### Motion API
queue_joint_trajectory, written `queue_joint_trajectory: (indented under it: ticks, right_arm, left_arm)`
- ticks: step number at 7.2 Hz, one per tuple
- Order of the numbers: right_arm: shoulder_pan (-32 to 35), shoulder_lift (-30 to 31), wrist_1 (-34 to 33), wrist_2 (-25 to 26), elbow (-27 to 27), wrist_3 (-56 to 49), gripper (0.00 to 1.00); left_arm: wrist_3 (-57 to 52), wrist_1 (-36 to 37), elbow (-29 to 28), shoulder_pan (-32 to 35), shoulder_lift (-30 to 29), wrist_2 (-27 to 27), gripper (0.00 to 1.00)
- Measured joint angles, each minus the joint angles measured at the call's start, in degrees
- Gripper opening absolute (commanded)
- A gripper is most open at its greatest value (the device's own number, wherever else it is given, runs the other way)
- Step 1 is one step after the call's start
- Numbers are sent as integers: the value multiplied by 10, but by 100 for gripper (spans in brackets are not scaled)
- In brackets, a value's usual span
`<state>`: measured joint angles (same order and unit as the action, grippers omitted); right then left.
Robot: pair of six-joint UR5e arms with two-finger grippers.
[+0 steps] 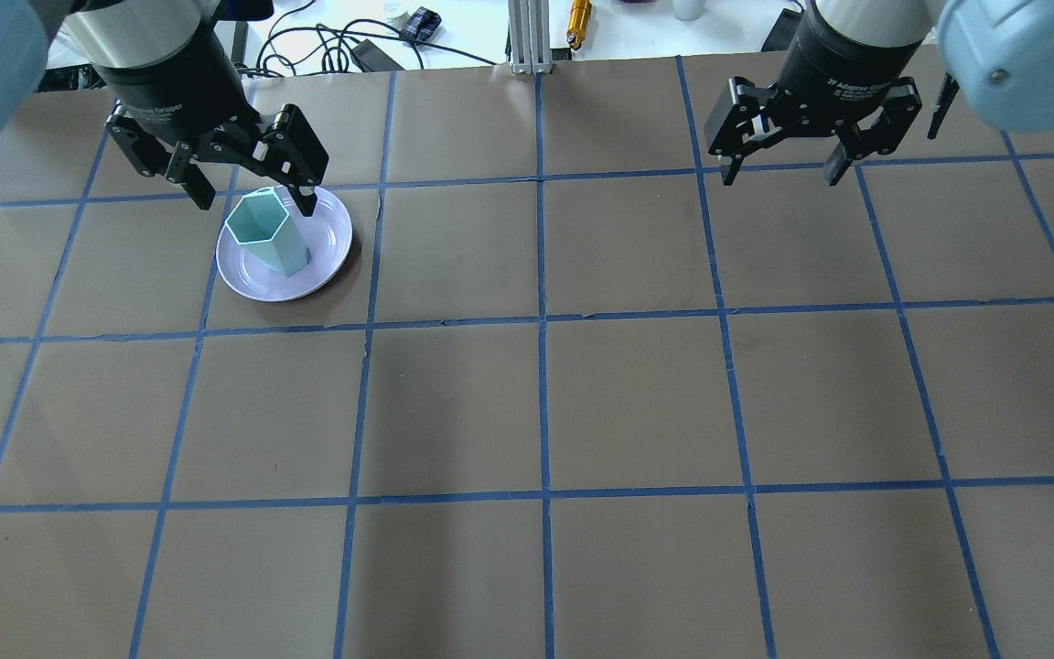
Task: Flip cup and place on plate
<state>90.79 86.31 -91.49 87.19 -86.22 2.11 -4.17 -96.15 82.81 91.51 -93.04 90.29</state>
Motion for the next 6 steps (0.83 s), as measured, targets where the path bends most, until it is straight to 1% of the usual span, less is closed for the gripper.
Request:
queue_joint_trajectory:
  ticks: [2, 6]
  right_arm:
    - [0, 0, 0, 0, 0, 0, 100]
    - [0, 0, 0, 0, 0, 0, 100]
  left_arm:
    - [49, 8, 7, 1, 8, 0, 100]
    - [54, 7, 13, 1, 19, 2, 100]
